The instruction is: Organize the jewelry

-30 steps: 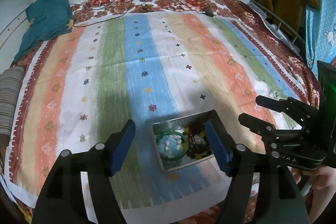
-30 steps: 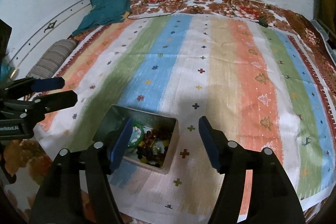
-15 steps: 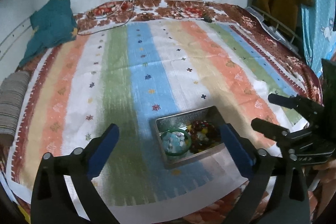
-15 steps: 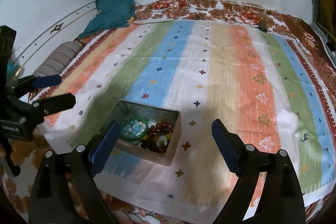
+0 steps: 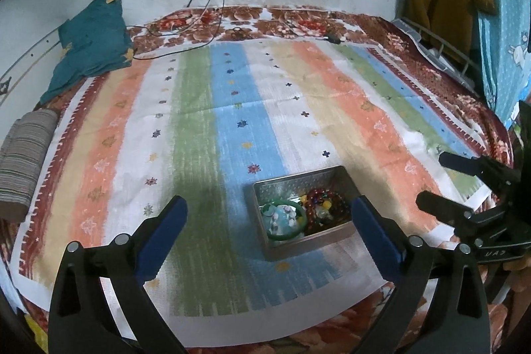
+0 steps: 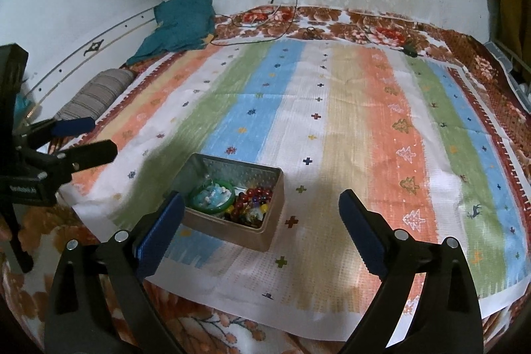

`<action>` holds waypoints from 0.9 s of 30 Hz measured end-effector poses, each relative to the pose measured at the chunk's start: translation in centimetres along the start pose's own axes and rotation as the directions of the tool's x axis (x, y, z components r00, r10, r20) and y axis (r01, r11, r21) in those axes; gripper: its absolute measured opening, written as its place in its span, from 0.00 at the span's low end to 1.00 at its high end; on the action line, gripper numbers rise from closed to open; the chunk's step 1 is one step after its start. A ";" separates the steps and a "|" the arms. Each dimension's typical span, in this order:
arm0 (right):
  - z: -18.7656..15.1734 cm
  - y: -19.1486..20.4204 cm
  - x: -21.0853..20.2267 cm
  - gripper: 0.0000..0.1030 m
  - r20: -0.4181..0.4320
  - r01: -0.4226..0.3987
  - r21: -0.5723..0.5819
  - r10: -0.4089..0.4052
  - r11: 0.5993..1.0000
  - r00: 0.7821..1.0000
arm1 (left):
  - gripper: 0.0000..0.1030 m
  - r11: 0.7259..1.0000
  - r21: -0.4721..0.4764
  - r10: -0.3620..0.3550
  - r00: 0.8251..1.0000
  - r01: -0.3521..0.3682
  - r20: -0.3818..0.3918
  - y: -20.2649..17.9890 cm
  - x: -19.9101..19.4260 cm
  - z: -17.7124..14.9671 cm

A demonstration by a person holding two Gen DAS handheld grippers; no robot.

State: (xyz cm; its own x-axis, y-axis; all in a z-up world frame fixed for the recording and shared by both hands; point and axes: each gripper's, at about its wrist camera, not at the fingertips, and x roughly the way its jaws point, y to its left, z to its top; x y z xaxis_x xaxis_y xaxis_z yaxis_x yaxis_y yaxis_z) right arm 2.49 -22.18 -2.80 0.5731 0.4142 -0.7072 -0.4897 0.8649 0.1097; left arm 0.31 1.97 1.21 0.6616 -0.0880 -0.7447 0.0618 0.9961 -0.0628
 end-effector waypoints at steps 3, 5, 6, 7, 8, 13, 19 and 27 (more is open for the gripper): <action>0.1 -0.2 -0.1 0.92 0.006 -0.005 0.005 0.005 1.000 1.000 | 0.94 1.000 0.001 0.017 1.000 -0.017 0.007 -0.1 -0.2 0.0; 0.1 -0.2 -0.1 0.92 0.006 -0.006 0.006 0.006 1.000 1.000 | 0.94 1.000 0.004 0.022 1.000 -0.022 0.010 -0.2 -0.3 -0.1; 0.1 -0.2 -0.1 0.92 0.007 -0.006 0.006 0.005 1.000 1.000 | 0.94 1.000 0.007 0.027 1.000 -0.027 0.012 -0.2 -0.3 -0.1; 0.1 -0.2 -0.1 0.92 0.007 -0.006 0.007 0.006 1.000 1.000 | 0.94 0.999 0.013 0.030 0.999 -0.030 0.012 -0.3 -0.3 -0.1; 0.1 -0.2 -0.1 0.92 0.008 -0.008 0.007 0.008 1.000 1.000 | 0.94 0.999 0.018 0.027 1.000 -0.027 0.008 -0.4 -0.3 -0.2; 0.2 -0.3 -0.1 0.92 0.005 -0.009 0.004 0.009 1.000 1.000 | 0.94 0.999 0.032 0.002 1.000 -0.002 -0.019 -1.0 0.2 -0.3; 0.2 -0.3 0.0 0.92 0.005 -0.010 0.004 0.010 1.000 1.000 | 0.94 0.998 0.054 0.036 0.999 -0.036 0.002 -1.7 0.2 -0.5; 0.2 -0.2 0.1 0.92 0.003 -0.010 0.002 0.010 1.000 1.000 | 0.94 0.997 0.066 0.038 0.999 -0.038 0.005 -2.1 0.2 -0.5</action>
State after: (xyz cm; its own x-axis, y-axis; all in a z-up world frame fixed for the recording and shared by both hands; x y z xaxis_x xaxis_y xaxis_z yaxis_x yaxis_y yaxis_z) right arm 2.72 -22.23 -2.75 0.5702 0.4240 -0.7036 -0.4940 0.8613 0.1187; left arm -0.03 -0.11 0.86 0.6673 -0.0502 -0.7431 0.0858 0.9963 0.0098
